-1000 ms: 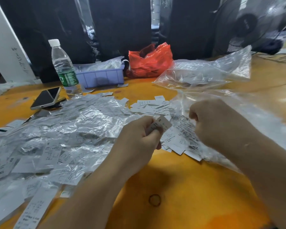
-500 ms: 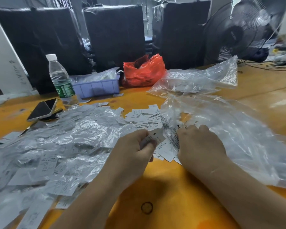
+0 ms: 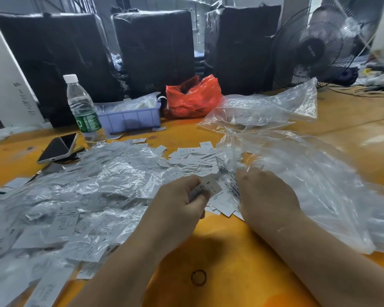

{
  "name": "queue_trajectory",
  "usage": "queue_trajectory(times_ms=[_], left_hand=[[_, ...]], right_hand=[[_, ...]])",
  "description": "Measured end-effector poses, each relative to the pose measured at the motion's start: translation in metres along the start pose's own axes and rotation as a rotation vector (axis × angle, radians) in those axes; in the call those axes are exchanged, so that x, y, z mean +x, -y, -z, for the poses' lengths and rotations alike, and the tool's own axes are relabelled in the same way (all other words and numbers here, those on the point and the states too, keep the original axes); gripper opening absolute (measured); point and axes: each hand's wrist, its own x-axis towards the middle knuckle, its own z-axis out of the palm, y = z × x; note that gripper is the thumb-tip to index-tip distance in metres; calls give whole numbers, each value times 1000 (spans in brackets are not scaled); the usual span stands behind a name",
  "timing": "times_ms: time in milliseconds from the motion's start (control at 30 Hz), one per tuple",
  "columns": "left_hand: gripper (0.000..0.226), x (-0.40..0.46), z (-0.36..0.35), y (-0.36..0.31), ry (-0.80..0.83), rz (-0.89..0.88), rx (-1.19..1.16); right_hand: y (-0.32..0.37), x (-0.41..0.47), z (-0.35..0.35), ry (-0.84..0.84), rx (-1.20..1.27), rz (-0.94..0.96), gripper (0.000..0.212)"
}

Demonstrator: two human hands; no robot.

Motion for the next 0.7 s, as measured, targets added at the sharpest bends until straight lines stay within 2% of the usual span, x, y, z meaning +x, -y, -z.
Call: queue_trajectory(times_ms=[300, 500, 700], left_hand=[[29, 0, 1, 0, 4, 20, -16], [29, -1, 1, -1, 8, 13, -6], [28, -1, 1, 0, 5, 7, -13]], right_hand=[[-1, 2, -1, -40, 47, -47, 34], [4, 1, -3, 31, 24, -10, 43], [4, -2, 0, -107, 107, 14, 38]])
